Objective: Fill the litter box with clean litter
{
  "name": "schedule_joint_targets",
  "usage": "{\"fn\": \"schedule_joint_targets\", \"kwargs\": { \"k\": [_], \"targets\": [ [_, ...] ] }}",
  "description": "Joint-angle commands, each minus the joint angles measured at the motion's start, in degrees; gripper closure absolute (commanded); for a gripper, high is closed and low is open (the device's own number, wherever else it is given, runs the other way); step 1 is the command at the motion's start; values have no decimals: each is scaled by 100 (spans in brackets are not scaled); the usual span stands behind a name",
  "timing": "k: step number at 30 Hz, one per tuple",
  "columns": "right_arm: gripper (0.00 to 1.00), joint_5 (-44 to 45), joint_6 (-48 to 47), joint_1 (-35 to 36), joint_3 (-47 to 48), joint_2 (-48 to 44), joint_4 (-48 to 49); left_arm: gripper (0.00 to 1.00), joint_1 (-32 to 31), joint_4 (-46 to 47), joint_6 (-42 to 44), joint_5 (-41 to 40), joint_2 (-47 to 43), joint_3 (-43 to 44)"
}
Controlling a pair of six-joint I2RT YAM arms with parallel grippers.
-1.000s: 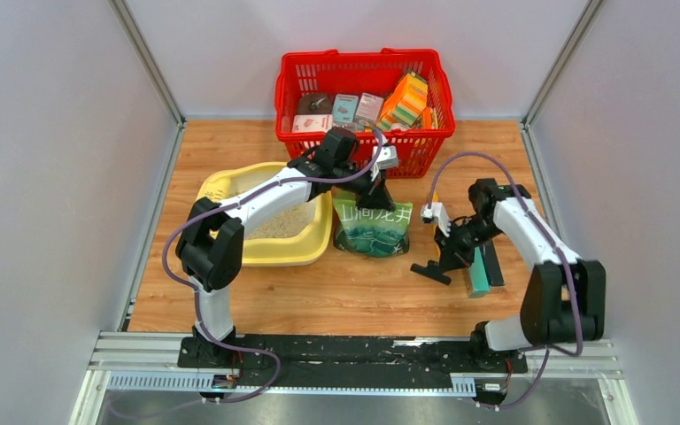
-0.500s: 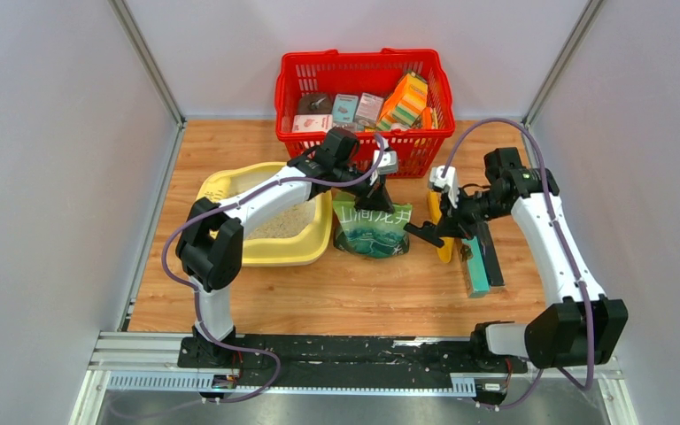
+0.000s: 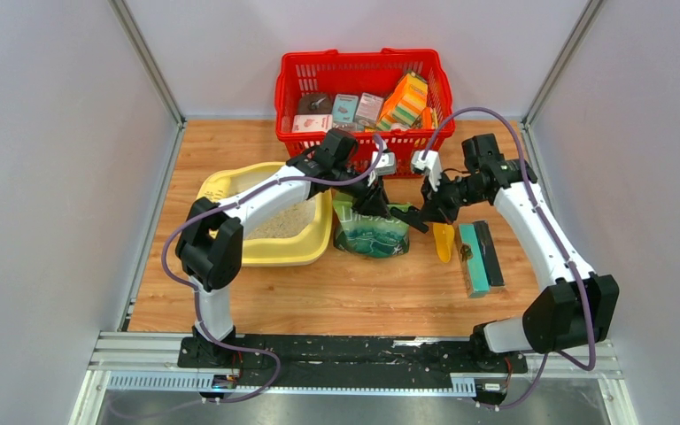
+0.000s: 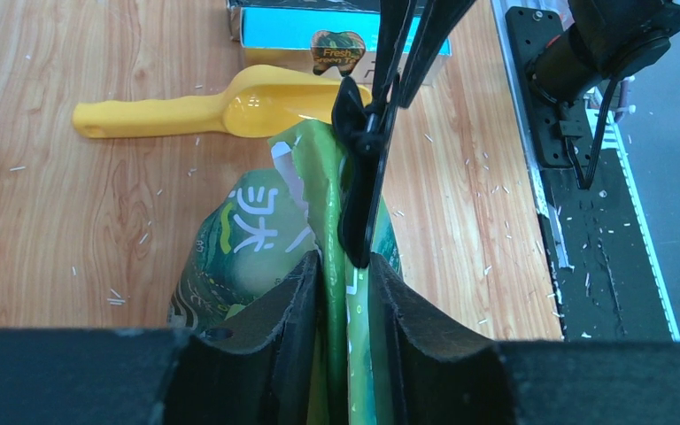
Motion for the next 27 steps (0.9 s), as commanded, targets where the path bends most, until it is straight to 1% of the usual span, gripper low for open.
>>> {"fn": "schedule_joint_targets", "kwargs": {
  "k": [1, 5, 8, 9, 12, 14, 16, 18, 19, 22, 24, 26, 27],
  "targets": [
    [100, 334, 466, 180, 83, 63, 752, 65, 27, -307, -30, 299, -175, -24],
    [100, 378, 484, 180, 135, 54, 778, 65, 18, -184, -144, 413, -131, 2],
    [100, 361, 510, 180, 144, 19, 796, 72, 1, -53, -276, 474, -60, 28],
    [100, 370, 519, 180, 136, 2, 822, 79, 1, -43, -302, 500, -43, 28],
    [100, 370, 527, 180, 57, -34, 866, 87, -17, -26, -302, 545, -16, 55],
    [100, 379, 580, 180, -13, -69, 918, 88, -17, -26, -320, 545, -16, 55],
    [100, 387, 668, 180, -49, -95, 989, 78, -17, -26, -355, 536, -25, 46],
    [100, 396, 720, 180, -93, -104, 1041, 71, -17, -8, -355, 553, -34, 46],
    [100, 396, 738, 180, -102, -113, 1042, 71, -26, 9, -364, 545, -17, 46],
    [100, 405, 835, 180, -102, -95, 1103, 71, -43, 71, -416, 571, 10, 55],
    [100, 396, 835, 180, -93, -95, 1121, 73, -52, 141, -495, 580, 27, 55],
    [100, 422, 835, 180, -84, -86, 1130, 78, -61, 167, -504, 606, 45, 55],
    [100, 440, 835, 180, -84, -104, 1156, 84, -70, 176, -522, 632, 54, 63]
  ]
}}
